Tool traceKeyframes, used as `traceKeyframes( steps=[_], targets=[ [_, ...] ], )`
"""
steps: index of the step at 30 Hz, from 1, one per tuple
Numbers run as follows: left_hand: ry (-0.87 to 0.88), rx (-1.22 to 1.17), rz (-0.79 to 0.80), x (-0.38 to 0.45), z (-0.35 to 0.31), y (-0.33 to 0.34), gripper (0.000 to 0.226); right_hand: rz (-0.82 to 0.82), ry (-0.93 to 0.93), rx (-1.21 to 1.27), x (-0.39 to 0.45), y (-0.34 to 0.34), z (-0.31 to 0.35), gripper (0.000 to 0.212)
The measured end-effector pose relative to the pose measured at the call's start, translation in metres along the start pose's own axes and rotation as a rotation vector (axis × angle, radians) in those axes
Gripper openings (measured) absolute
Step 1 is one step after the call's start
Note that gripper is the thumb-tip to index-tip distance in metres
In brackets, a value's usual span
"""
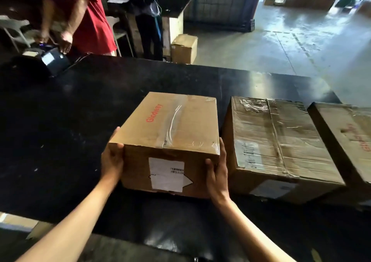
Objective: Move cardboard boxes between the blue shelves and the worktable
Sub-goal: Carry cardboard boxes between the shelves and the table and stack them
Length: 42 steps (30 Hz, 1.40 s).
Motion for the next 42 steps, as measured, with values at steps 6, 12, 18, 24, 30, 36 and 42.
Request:
traceKeyframes(
  steps=[6,12,18,24,30,36,42],
  targets=[
    [-0.254,0.094,0.108,-0.010,0.037,0.015,0.043,0.052,0.068,-0.020,-0.001,0.003,-0.030,0.093],
    [-0.388,0.124,0.219,-0.025,0.079,0.009,0.101,0.110,0.106,-0.062,-0.009,0.003,-0.055,0.077],
    [-0.431,0.163,0.103,-0.036,0.061,0.006,0.077,0.142,0.085,-0.184,-0.011,0.001,-0.053,0.067],
    [-0.425,0.118,0.068,-0.067,0.040,-0.013,0.074,0.090,-0.249,-0.485,-0.036,0.010,0.004,0.078],
    [-0.392,0.047,0.008,-0.105,0.013,-0.080,0.065,0.312,-0.458,-0.504,-0.067,0.083,0.082,0.061],
    [-0.352,0.170,-0.244,-0.175,0.001,-0.212,0.069,0.744,-0.537,-0.417,-0.139,0.195,0.144,0.061],
    [-0.355,0.313,-0.602,-0.279,-0.048,-0.329,0.054,1.164,-0.664,-0.355,-0.263,0.290,0.198,0.071]
  ],
)
Point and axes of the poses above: each hand's wrist, its own x-axis towards the middle knuckle, its own y-axis out of the palm, z = x × y, the point moved 7 cm from there along x, towards the middle knuckle, and after that the axes turned 12 degrees about y, right-handed, at the moved point
